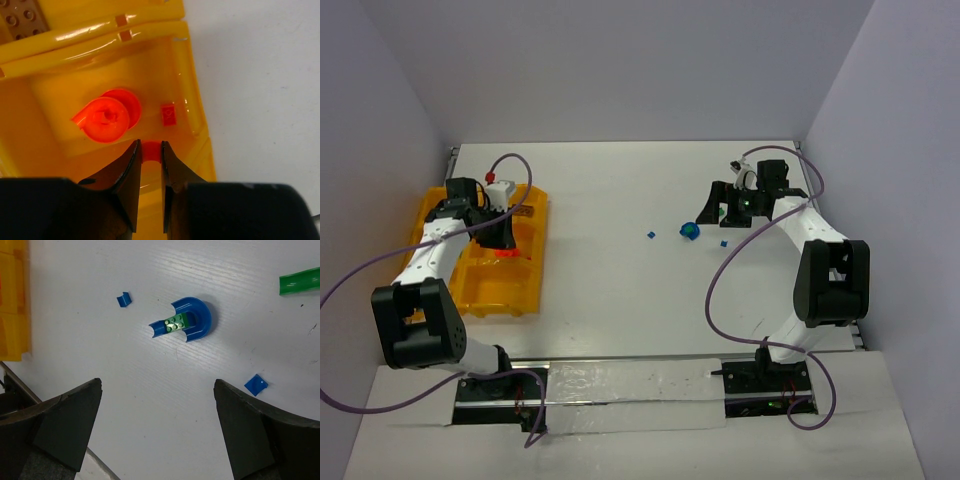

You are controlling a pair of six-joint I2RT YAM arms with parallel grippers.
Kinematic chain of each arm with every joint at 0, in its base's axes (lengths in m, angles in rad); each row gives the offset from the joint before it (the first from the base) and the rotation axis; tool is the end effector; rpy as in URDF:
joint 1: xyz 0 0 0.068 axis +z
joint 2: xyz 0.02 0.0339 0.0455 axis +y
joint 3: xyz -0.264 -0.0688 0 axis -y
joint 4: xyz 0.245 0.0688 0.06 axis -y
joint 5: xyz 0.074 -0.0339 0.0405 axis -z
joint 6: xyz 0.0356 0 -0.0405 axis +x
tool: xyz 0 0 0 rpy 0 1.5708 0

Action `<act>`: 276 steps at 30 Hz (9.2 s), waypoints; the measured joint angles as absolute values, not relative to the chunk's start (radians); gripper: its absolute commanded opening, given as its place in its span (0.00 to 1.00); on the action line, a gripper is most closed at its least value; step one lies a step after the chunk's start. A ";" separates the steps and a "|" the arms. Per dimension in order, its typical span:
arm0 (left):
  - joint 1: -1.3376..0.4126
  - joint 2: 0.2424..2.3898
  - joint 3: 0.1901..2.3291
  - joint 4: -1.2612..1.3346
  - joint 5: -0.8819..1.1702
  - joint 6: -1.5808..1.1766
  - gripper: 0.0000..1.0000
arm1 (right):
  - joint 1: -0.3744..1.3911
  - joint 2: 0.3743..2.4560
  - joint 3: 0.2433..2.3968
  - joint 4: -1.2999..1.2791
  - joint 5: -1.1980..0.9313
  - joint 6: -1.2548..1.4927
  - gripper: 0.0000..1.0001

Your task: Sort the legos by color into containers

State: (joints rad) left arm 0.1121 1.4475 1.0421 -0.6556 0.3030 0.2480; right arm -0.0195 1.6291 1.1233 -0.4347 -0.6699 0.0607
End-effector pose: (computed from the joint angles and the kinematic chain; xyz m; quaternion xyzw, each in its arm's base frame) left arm 0.2884 0.0218 0.2398 0.1029 0.9518 -0.0990 0.2714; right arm 0.3392 0.0155 0.2285 -0.0658 0.9013 0.3185 0.2862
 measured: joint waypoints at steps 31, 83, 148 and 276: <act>0.118 1.392 1.242 -0.592 0.338 0.297 0.62 | -0.021 1.635 1.285 -0.535 -0.405 -0.077 0.98; -0.176 1.750 1.478 -0.430 0.129 0.221 0.65 | 0.071 2.163 1.792 -0.791 0.076 0.385 0.84; 0.033 1.625 1.392 -0.271 0.780 0.011 0.97 | 0.190 2.098 1.862 -0.464 -0.408 0.117 0.00; 0.397 1.142 1.086 -0.618 0.628 0.230 0.00 | 0.292 2.087 1.812 -0.342 -0.677 0.541 1.00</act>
State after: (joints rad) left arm 0.3966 1.1424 1.0864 -0.6182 0.6282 0.2299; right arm 0.2917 2.0871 1.8116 -0.3419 -0.6770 0.5415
